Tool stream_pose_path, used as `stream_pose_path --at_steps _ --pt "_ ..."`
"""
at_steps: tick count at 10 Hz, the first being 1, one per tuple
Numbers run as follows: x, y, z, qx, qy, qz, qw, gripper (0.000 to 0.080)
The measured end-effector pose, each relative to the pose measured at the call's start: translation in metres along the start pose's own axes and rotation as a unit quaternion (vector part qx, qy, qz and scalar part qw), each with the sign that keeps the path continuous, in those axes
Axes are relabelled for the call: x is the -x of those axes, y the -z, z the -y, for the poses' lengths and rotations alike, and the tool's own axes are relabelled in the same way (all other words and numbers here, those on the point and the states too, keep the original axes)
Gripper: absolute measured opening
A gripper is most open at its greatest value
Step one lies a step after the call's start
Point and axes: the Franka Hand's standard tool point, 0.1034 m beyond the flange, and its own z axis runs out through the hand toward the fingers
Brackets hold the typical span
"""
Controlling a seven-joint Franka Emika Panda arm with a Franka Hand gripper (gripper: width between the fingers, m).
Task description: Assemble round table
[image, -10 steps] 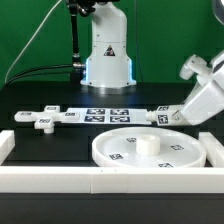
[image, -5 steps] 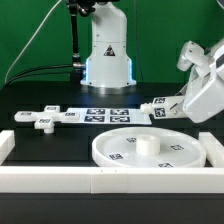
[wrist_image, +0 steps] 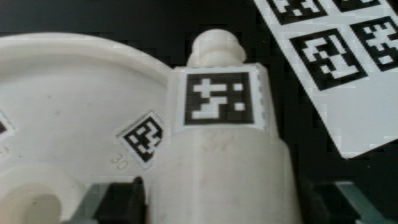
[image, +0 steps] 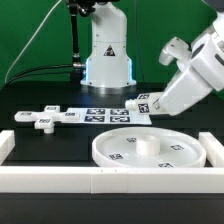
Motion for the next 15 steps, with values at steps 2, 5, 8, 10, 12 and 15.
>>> stream_pose_path --at_steps 2,5,8,10,12,15 --pt "0.001 -0.002 -0.005 0.008 -0.010 -0.060 0.998 0.0409" --pt "0.005 0.001 -0.023 0.014 -0.054 -0.159 0.986 0.0409" --pt "0.038 0.035 -0.040 0.029 -0.093 -0.208 0.973 0.0409" --pt "0.045 0.038 -0.047 0.053 -0.097 -0.258 0.960 0.0409" --pt "0.051 0.034 -0.058 0.071 -0.099 -0.310 0.943 0.0409" --pt "0.066 0.029 -0.053 0.027 -0.188 -0.367 0.911 0.0409"
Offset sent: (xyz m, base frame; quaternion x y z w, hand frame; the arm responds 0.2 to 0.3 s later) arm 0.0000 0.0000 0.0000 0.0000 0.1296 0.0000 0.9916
